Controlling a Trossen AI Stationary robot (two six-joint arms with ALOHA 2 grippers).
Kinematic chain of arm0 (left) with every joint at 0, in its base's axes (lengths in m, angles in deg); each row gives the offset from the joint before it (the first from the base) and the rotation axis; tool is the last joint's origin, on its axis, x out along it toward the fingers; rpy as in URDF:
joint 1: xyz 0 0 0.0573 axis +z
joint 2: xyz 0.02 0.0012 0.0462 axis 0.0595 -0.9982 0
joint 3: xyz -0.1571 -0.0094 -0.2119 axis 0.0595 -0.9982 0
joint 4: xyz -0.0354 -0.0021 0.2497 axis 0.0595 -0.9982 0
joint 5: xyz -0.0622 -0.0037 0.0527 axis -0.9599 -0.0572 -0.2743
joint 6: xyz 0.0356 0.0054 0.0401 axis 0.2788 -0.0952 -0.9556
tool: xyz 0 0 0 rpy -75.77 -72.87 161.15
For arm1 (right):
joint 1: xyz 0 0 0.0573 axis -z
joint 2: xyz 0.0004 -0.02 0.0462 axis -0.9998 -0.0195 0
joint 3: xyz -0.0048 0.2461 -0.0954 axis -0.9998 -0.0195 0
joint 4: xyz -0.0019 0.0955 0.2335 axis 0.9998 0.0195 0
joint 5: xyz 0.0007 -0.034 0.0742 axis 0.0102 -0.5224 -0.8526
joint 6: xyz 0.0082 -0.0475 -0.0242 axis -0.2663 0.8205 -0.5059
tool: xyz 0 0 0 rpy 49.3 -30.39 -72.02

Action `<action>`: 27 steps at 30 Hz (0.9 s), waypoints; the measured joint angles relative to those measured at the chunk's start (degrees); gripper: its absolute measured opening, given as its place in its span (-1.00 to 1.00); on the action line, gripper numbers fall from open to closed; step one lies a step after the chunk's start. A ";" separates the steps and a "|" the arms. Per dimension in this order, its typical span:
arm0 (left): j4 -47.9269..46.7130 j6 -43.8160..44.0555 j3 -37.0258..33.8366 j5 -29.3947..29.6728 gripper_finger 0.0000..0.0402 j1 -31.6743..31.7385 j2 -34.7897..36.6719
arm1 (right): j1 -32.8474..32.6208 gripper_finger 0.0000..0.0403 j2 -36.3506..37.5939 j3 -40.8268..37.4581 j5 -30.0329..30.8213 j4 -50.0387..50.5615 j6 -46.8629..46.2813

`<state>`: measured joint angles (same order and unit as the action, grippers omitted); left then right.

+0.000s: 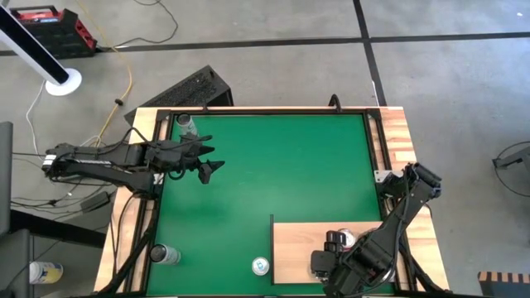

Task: Place canned beverage on shelf
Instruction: Put the top blue soda can on the shelf

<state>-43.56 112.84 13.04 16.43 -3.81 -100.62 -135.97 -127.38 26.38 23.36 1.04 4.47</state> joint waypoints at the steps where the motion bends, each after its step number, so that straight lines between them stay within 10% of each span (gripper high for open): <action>1: 0.00 0.00 0.00 -0.01 0.66 0.00 0.00 | 0.00 0.55 0.00 0.00 0.00 0.00 -0.04; 27: 0.00 0.00 0.00 0.01 0.66 -0.01 0.00 | 0.00 0.55 0.00 -0.02 -1.33 -2.12 1.08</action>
<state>-43.56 112.84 13.04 16.44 -3.81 -100.62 -135.97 -127.38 26.37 22.02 -1.07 5.55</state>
